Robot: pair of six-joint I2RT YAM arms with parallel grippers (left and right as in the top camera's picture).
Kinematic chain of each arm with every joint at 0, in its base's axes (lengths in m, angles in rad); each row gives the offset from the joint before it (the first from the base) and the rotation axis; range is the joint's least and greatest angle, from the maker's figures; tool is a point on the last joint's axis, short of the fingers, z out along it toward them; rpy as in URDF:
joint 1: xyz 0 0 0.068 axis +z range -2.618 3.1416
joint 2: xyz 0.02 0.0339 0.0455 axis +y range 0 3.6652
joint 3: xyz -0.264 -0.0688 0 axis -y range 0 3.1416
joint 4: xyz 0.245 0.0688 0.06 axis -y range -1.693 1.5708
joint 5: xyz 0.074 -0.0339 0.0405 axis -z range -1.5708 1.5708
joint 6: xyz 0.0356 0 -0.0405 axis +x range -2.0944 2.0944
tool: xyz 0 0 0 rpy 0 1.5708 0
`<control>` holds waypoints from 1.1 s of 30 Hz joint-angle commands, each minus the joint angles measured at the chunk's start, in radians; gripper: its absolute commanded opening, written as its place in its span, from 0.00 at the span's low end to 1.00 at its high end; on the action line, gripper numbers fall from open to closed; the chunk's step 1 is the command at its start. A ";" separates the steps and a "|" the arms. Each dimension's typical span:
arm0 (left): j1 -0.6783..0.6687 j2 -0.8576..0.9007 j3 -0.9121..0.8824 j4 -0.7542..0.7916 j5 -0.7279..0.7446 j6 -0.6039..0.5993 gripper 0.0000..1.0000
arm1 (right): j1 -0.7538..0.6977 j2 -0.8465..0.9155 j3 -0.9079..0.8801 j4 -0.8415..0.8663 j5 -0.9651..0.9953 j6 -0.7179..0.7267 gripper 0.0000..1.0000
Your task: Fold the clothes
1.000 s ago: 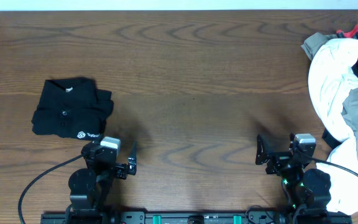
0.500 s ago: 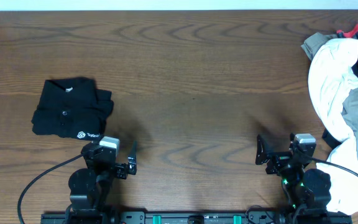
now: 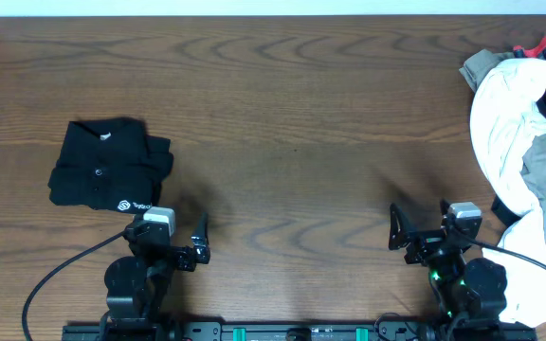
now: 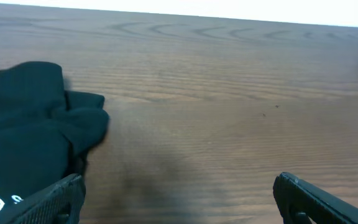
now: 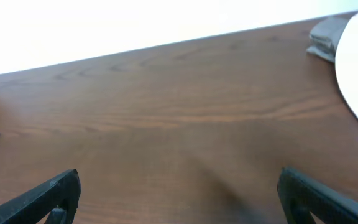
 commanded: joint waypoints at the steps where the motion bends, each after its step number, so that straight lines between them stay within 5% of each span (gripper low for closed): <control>1: -0.003 0.011 0.047 -0.003 0.050 -0.032 0.98 | -0.007 -0.006 0.009 0.003 -0.012 0.001 0.99; 9: -0.003 0.244 0.245 -0.050 0.057 -0.031 0.98 | -0.007 0.107 0.110 0.003 -0.012 0.002 0.99; 14: -0.003 0.550 0.513 -0.170 0.055 -0.019 0.98 | -0.007 0.349 0.288 -0.030 -0.011 0.006 0.99; 24: -0.003 1.090 1.154 -0.608 0.053 -0.005 0.98 | -0.008 1.102 0.977 -0.513 -0.091 -0.029 0.99; 33: -0.003 1.148 1.240 -0.661 0.177 -0.020 0.98 | -0.069 1.487 1.465 -0.808 0.052 -0.084 0.99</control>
